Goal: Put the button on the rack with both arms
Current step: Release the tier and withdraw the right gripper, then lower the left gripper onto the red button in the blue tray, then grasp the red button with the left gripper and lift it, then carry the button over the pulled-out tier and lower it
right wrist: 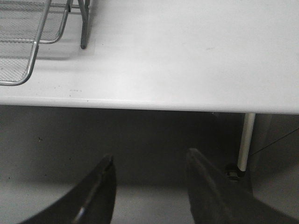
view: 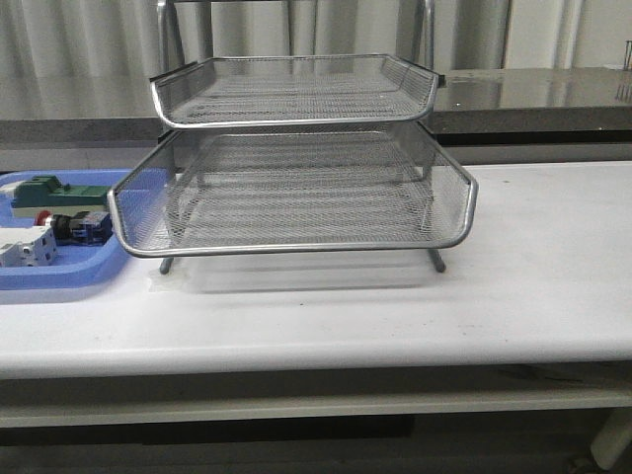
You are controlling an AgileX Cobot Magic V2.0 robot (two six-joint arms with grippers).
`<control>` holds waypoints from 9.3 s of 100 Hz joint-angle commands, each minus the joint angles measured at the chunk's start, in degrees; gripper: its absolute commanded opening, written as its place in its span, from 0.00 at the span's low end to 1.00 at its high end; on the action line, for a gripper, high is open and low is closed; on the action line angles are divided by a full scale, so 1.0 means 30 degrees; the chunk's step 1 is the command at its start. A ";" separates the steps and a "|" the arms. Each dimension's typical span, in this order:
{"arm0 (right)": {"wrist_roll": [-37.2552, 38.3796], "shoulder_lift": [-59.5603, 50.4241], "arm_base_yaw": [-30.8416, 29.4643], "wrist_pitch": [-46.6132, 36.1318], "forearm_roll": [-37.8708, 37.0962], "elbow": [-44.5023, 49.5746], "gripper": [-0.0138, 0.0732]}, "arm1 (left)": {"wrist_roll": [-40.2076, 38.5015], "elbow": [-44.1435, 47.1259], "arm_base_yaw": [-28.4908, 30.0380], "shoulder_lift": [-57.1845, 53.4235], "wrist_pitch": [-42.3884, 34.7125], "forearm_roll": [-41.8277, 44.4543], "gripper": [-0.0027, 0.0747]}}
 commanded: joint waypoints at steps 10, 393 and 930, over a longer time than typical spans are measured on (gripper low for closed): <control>0.0001 -0.0373 -0.0033 -0.0282 -0.0310 -0.0632 0.57 | -0.0157 0.0419 0.0057 -0.0627 -0.1550 -0.1170 0.04; 0.0001 -0.0373 -0.0033 0.0240 -0.0310 -0.0632 0.08 | 1.8204 -3.8454 0.0022 4.1956 1.8995 -0.2792 0.80; 0.0001 -0.0373 -0.0033 0.0220 -0.0310 -0.0632 0.08 | 1.2151 -3.3704 -1.0603 3.5477 2.1165 -0.5049 0.78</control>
